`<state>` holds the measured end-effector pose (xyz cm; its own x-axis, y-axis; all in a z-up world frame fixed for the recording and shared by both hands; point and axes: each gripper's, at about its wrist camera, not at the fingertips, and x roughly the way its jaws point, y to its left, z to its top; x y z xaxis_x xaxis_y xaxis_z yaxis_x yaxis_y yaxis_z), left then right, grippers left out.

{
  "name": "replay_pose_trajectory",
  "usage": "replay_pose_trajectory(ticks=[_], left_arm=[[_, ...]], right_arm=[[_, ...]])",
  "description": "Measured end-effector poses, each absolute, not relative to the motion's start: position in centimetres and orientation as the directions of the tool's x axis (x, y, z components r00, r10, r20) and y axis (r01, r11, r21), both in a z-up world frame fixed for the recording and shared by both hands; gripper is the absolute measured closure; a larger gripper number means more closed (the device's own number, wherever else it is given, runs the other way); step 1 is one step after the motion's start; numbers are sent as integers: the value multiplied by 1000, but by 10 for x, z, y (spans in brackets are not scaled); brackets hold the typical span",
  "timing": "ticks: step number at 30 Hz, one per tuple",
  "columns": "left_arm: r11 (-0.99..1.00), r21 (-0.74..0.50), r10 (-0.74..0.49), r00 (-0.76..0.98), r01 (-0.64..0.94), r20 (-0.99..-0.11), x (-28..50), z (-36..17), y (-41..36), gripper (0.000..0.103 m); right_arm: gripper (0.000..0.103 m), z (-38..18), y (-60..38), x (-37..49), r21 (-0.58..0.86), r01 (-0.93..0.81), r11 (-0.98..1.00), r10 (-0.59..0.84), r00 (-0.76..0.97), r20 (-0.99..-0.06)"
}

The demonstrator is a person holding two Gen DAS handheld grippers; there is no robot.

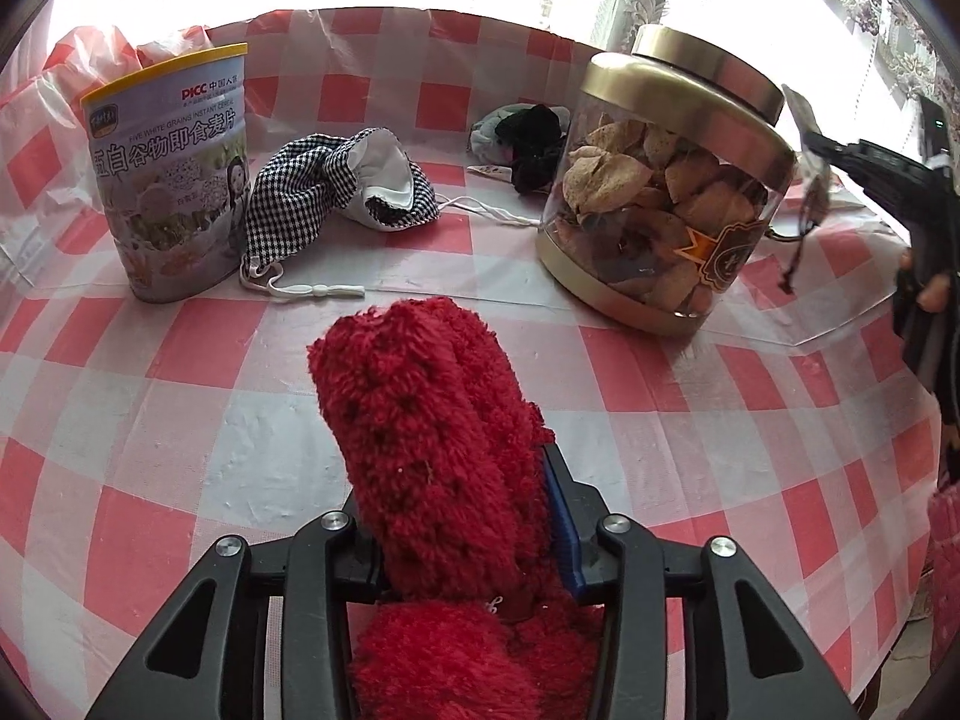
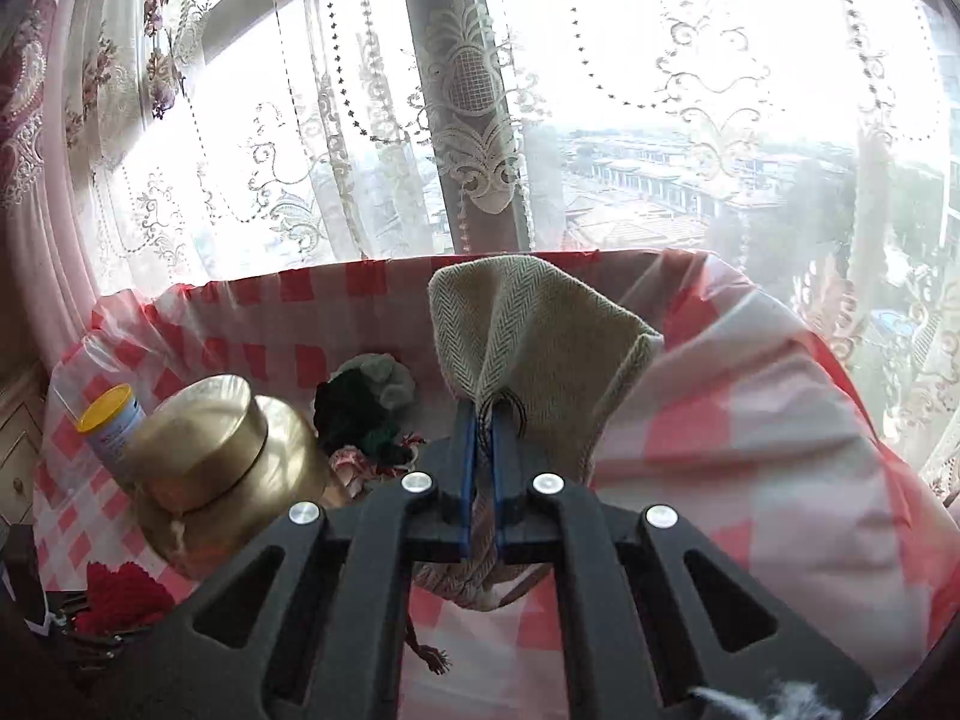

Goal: Organize soft objects

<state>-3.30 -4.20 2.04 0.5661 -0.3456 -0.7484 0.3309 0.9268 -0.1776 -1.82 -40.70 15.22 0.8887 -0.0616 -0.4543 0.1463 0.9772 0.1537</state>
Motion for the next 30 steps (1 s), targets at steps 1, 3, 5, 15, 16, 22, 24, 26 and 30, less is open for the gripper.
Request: replay_pose_trajectory(ticks=[1, 3, 5, 15, 16, 22, 24, 26, 30], left_arm=[[919, -191, -365, 557, 346, -746, -35, 22, -43, 72], [910, -197, -387, 576, 364, -720, -47, 29, -46, 73], [909, -188, -390, 598, 373, -701, -60, 38, -48, 73], [926, -166, -349, 596, 340, -724, -97, 53, -38, 72], [927, -165, -345, 597, 336, -725, -99, 53, -37, 72], [933, -144, -329, 619, 331, -713, -120, 63, -28, 72], [933, -134, -325, 627, 333, -708, -128, 67, -24, 72], [936, -120, -316, 638, 332, -702, -137, 72, -21, 72], [940, -102, -305, 663, 326, -684, -151, 82, -11, 72]], right_arm=[[96, 151, -403, -32, 152, 155, 976, -69, 886, -459], [96, 144, -395, -55, 164, 163, 973, -65, 874, -482], [96, 133, -390, -74, 199, 155, 968, -33, 859, -511], [95, 95, -330, -118, 240, 82, 967, 82, 794, -603], [95, 97, -324, -120, 233, 69, 970, 89, 792, -604], [95, 111, -294, -136, 205, 3, 979, 121, 798, -591], [95, 115, -288, -143, 206, -13, 979, 134, 799, -586], [95, 118, -281, -148, 210, -29, 977, 149, 799, -582], [95, 125, -265, -159, 202, -64, 977, 171, 802, -572]])
